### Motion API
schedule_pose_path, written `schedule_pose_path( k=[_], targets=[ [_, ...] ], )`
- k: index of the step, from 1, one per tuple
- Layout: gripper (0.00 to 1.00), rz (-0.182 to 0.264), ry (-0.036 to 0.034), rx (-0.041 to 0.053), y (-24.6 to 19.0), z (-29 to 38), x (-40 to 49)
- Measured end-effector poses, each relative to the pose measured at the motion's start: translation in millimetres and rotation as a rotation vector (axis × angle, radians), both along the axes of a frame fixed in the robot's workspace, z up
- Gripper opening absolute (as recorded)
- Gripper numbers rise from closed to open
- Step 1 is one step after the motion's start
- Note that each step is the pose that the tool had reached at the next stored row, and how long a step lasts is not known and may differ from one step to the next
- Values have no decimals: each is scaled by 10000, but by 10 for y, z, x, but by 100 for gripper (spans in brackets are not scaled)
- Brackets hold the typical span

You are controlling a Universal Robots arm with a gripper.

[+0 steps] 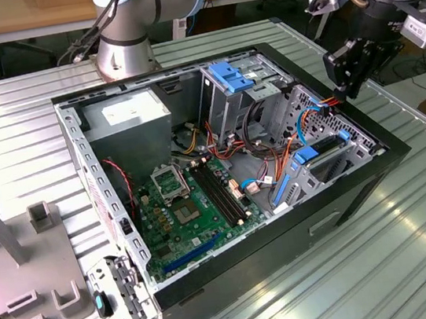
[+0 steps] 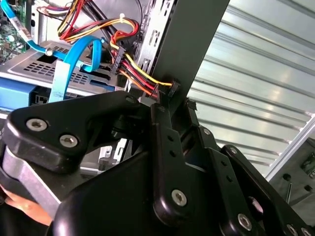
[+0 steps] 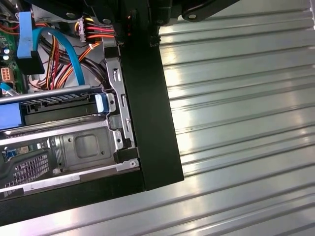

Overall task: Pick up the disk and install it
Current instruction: 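Insert the first disk wire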

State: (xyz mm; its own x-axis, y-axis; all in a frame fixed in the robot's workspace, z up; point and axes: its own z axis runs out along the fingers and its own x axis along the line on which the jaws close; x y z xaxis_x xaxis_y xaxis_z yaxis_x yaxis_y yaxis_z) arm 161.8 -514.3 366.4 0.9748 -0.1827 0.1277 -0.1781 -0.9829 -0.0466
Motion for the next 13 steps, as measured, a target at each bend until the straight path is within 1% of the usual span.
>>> schedule_pose_path(
  k=[1,4,5,7,12,13],
  targets=[
    [30,1,-1,24,0,-1,-1],
    [30,1,-1,55,-1,0,-1],
    [29,1,-1,65,-2,0,-2],
    [16,1,-1,88,-3,-1,-2],
    [16,1,-1,90,-4,0,-2],
    [16,1,-1,88,-5,14,-2]
  ],
)
